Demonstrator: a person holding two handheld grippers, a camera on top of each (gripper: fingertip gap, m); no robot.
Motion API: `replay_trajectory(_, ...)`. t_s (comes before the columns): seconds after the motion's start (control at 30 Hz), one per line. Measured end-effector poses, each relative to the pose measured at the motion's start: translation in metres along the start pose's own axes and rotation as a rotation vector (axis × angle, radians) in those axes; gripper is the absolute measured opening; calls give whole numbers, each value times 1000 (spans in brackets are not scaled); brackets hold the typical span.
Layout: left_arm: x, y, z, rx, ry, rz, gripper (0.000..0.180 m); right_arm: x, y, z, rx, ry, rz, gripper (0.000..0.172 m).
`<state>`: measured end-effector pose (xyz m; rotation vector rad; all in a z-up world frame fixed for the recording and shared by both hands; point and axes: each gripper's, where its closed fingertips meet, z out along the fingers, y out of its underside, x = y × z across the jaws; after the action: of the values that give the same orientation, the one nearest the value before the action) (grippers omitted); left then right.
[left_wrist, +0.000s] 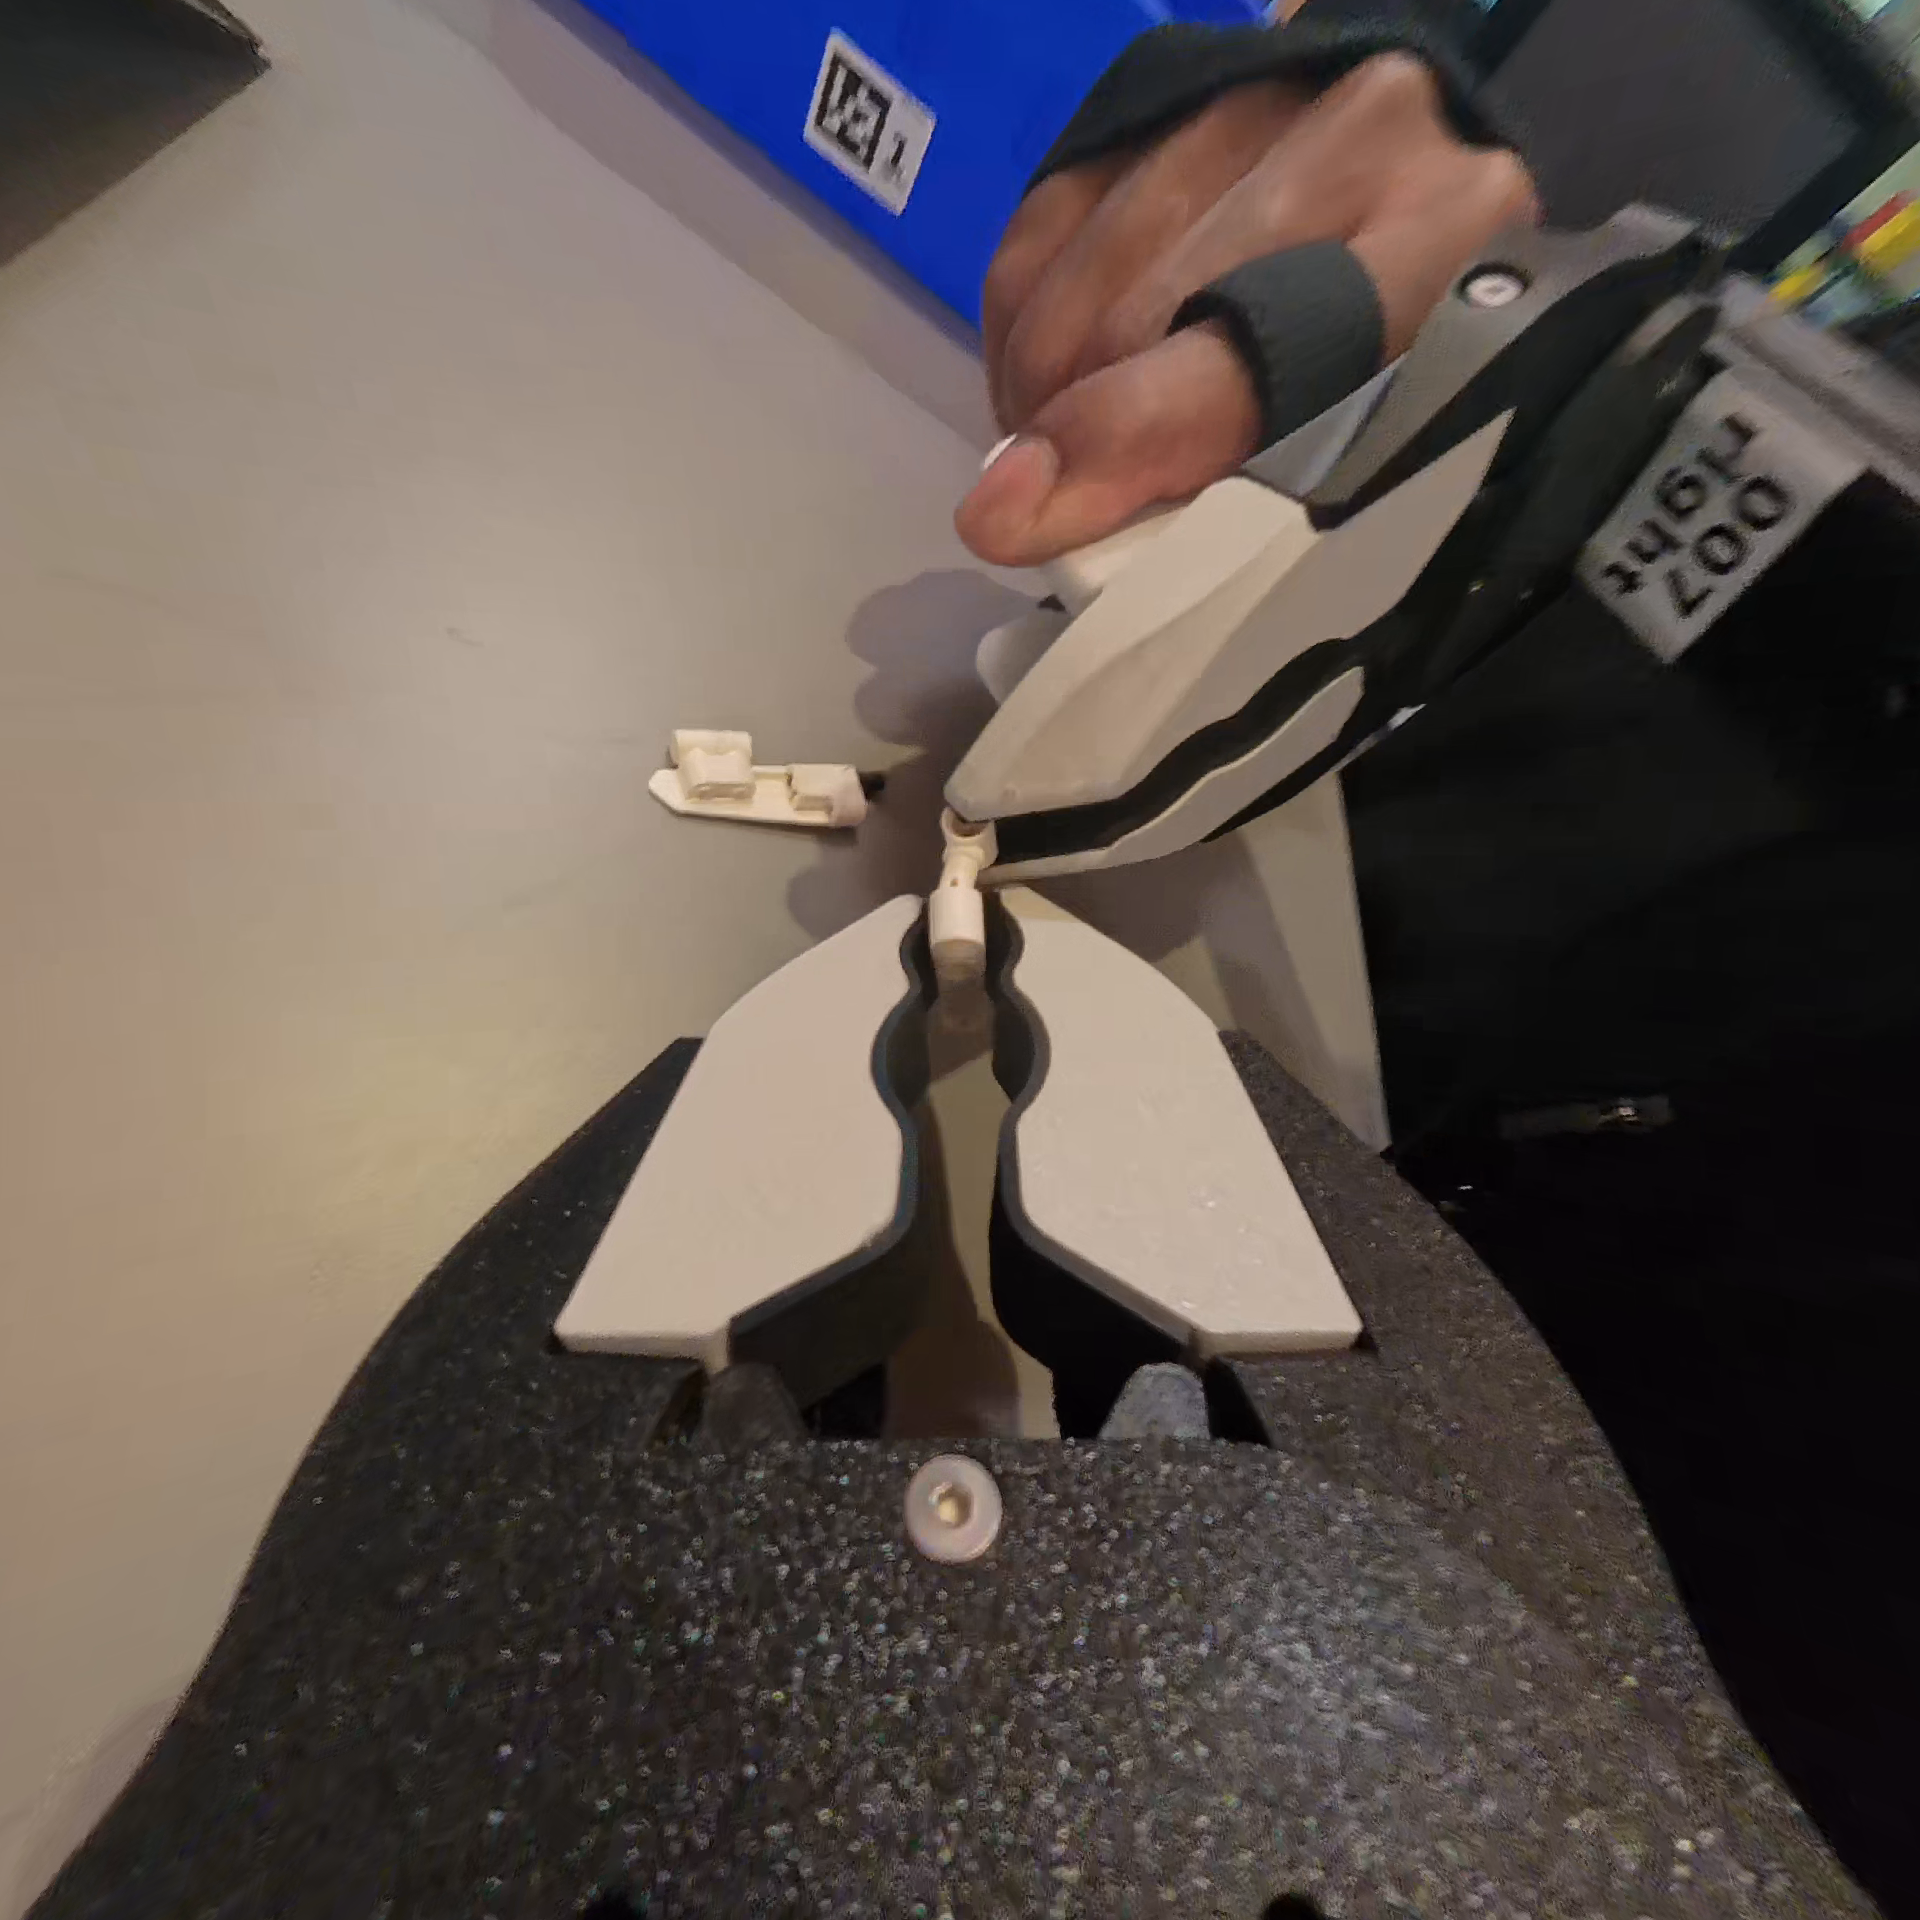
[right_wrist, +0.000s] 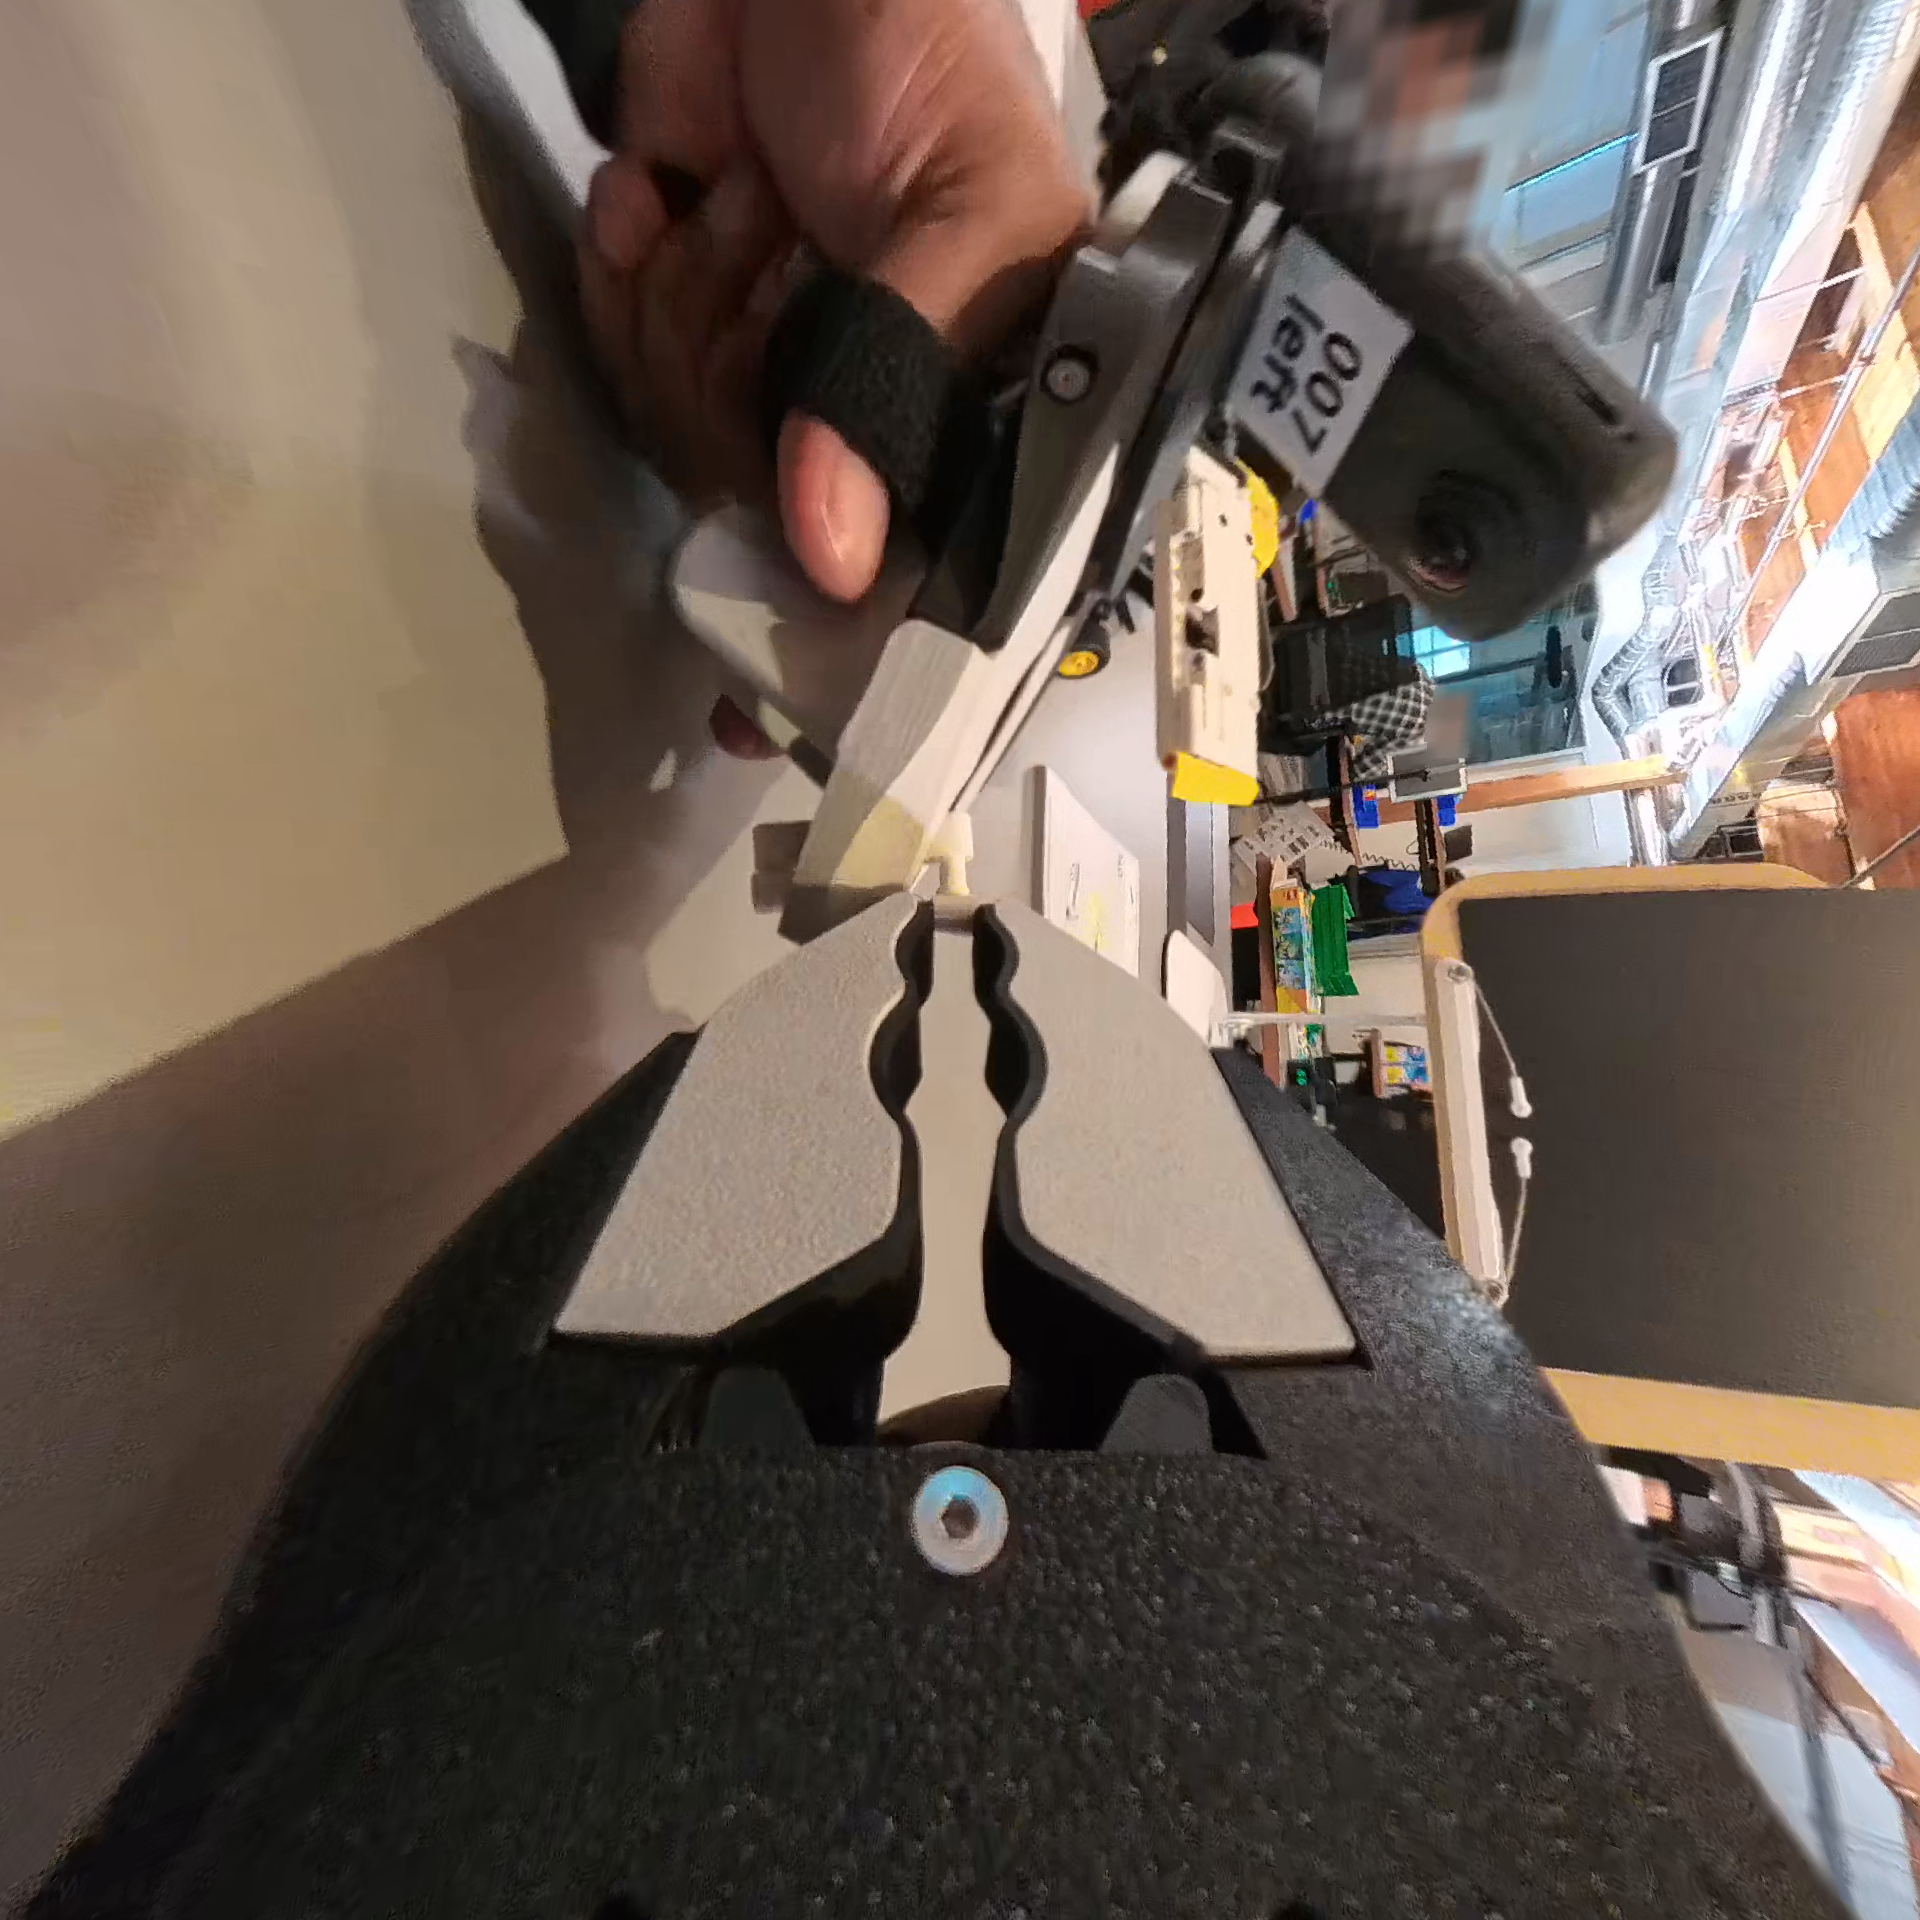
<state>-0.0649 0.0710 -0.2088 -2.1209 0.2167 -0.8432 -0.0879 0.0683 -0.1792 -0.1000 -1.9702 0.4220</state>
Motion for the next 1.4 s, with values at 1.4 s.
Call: replay_trajectory(1.4,20,-38,-19,322,214,-97,8,15,-7,-17,226,27,131,8)
